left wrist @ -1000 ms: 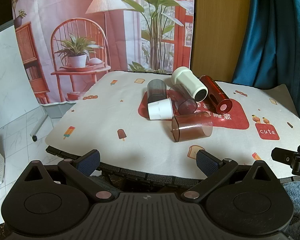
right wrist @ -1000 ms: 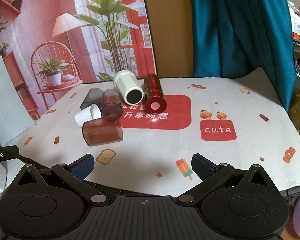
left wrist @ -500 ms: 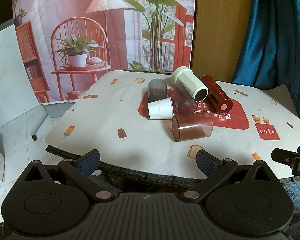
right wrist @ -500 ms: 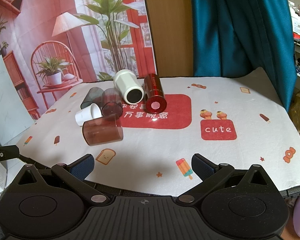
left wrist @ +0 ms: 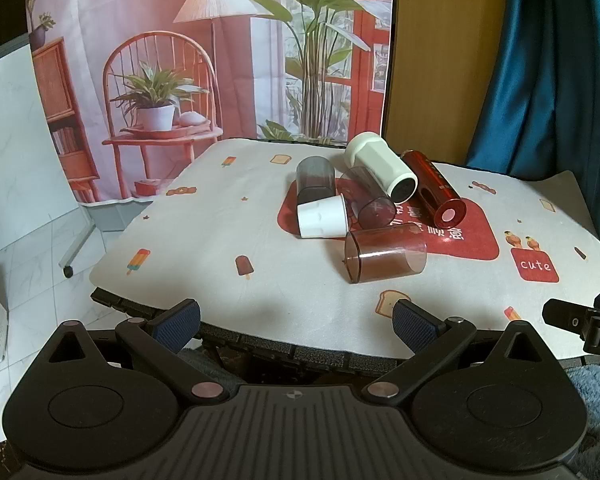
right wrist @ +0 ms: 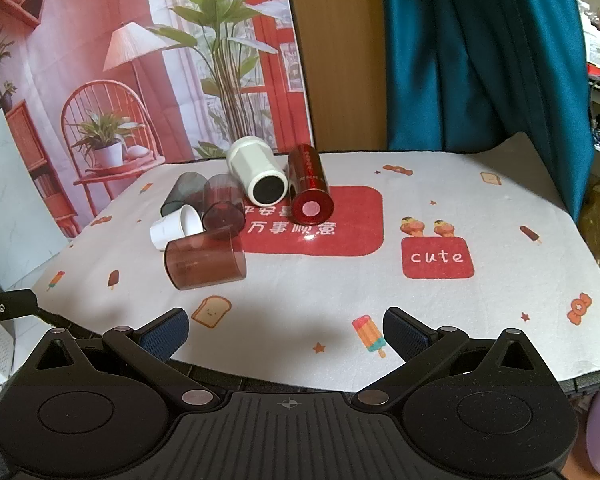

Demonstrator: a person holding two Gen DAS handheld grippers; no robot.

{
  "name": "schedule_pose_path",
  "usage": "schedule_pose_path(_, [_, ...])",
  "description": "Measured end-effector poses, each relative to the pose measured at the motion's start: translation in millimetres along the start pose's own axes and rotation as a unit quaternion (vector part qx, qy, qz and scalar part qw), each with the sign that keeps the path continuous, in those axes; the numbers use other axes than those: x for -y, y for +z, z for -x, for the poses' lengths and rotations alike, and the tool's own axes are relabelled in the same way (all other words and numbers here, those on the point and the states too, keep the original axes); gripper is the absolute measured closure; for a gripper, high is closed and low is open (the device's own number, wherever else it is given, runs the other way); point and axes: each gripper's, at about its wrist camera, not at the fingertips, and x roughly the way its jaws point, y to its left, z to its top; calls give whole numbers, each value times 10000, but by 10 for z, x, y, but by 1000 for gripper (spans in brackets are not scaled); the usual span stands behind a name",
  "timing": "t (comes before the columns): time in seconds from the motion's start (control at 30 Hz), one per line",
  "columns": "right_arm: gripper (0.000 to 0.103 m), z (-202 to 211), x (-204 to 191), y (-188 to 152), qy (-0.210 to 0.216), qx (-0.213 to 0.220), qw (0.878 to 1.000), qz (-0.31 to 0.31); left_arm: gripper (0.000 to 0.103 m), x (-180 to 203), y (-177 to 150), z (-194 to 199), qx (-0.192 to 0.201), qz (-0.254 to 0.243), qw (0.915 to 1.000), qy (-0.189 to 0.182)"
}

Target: Flip cup upright

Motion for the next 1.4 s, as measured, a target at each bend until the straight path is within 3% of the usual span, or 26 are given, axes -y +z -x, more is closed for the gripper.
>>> schedule_pose_path(0.63, [0,-193,67,64,70,-289,9995,-138,0,-122,104,-85,29,257,9996,-114])
schedule_pose_path(1.13, [0,-834,109,371,189,-554,9981,-190,0,-222,345,-583,-178,349,9991,-151])
schedule_pose_path(1.27, [0,-959,146,389,200,-580,9978,-259,1,-237,434,-747,-313,418,9986,56])
schedule_pose_path(1.4, [0,-1070,200,360,234,-730,9965,-340,2,-215,562,-968,-71,292,9995,-114])
